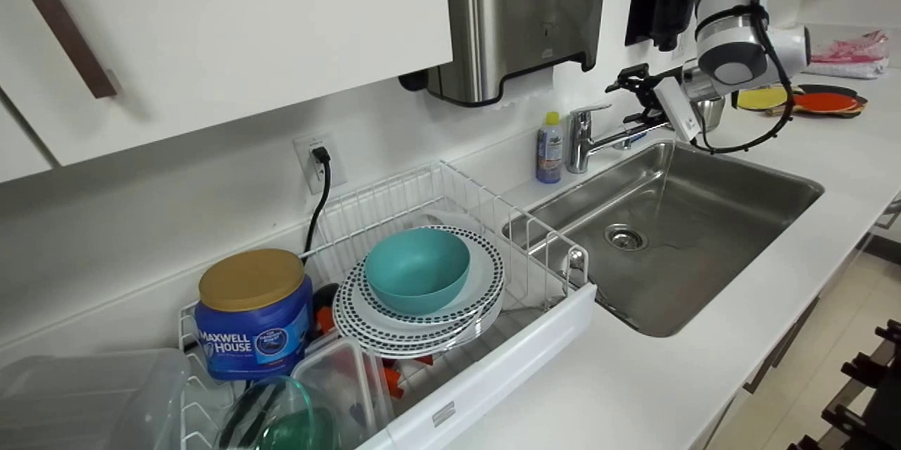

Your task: Open and close the faucet and then put the spoon in the sink on the dish rack

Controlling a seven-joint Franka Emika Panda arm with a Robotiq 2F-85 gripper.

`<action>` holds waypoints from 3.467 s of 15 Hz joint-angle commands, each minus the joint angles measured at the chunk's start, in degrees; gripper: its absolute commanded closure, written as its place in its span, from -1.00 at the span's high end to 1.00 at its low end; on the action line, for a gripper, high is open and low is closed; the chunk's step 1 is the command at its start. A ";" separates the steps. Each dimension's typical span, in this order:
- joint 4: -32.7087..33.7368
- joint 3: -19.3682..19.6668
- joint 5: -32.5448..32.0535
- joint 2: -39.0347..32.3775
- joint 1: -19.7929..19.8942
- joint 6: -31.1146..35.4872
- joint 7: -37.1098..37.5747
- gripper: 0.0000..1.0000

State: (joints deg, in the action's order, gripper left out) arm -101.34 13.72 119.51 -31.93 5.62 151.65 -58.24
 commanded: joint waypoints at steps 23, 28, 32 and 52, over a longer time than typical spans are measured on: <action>1.28 -0.32 -1.27 3.01 -2.24 12.47 3.24 1.00; 1.79 -2.27 -13.80 0.81 -1.64 13.14 21.91 1.00; 4.90 -2.15 -14.01 -1.65 -0.37 9.92 32.17 1.00; 20.06 -2.10 -9.01 -12.80 0.67 7.65 39.59 -0.14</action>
State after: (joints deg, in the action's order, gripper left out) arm -83.81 11.95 109.59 -43.38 5.76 159.71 -20.01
